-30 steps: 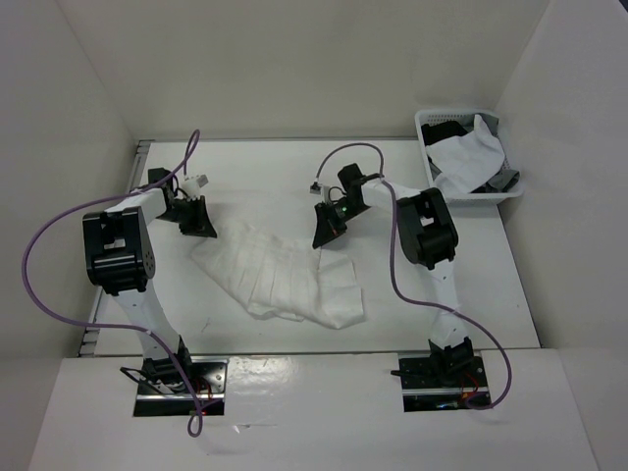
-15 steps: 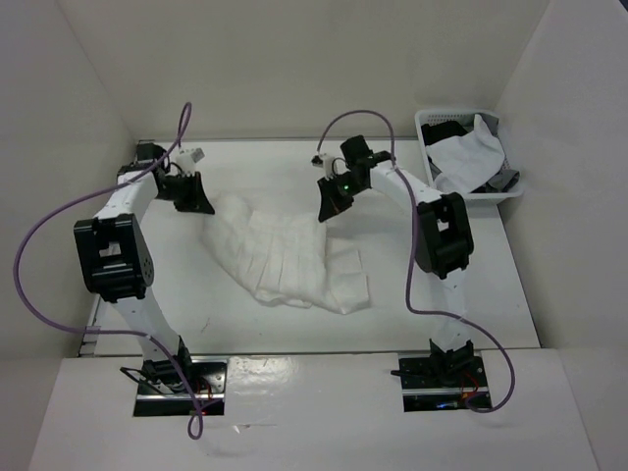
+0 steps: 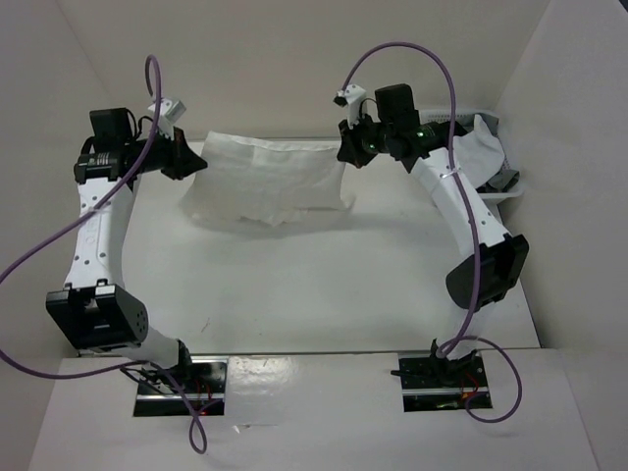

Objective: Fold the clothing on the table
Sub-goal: Flatten the skirt out

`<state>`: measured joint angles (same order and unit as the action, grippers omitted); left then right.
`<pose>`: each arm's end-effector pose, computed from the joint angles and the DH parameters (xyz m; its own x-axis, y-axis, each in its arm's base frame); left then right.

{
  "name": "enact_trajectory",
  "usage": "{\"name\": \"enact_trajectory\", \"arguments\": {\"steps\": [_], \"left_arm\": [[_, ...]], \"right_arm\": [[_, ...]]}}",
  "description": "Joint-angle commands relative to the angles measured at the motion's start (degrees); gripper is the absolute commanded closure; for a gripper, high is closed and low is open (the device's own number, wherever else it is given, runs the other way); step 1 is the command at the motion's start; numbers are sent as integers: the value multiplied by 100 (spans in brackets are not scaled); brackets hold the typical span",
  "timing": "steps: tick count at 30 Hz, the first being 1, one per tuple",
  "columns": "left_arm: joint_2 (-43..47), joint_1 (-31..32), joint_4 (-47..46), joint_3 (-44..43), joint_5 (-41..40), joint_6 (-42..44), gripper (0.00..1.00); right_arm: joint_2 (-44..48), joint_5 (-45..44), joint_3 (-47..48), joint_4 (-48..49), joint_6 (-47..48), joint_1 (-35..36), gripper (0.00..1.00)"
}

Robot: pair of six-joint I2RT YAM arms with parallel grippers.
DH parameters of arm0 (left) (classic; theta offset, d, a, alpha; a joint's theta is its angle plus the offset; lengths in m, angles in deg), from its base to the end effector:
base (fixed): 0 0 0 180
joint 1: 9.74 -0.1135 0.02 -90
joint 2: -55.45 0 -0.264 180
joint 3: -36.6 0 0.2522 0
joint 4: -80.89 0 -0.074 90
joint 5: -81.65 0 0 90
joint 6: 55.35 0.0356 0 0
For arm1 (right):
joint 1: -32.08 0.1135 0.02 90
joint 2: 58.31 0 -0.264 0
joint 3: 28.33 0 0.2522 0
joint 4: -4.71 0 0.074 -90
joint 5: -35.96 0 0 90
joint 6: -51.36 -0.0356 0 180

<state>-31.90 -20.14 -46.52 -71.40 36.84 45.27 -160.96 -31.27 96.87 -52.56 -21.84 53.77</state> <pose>0.3271 0.0343 0.4137 -0.4257 0.0539 -0.9032 0.5529 0.8057 -0.2125 0.3652 0.1601 0.4070 -0.3227 -0.4152 -0.8506 -0.7622 0.6468 -0.0265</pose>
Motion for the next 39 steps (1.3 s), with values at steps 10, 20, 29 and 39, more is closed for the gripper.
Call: {"name": "enact_trajectory", "arguments": {"steps": [10, 20, 29, 39], "left_arm": [[1931, -15, 1098, 362, 649, 1003, 100], [3285, -68, 2550, 362, 1440, 2084, 100], [3093, 63, 2832, 1530, 1318, 2191, 100], [1, 231, 1743, 1286, 984, 2296, 100]], "right_arm": [[1976, 605, -535, -799, 728, -95, 100], [3224, 3172, -526, -1846, 1475, -807, 100], [2822, 3164, -1642, -1723, 1528, -807, 100], [713, 2268, -1687, -442, 1186, -807, 100]]}}
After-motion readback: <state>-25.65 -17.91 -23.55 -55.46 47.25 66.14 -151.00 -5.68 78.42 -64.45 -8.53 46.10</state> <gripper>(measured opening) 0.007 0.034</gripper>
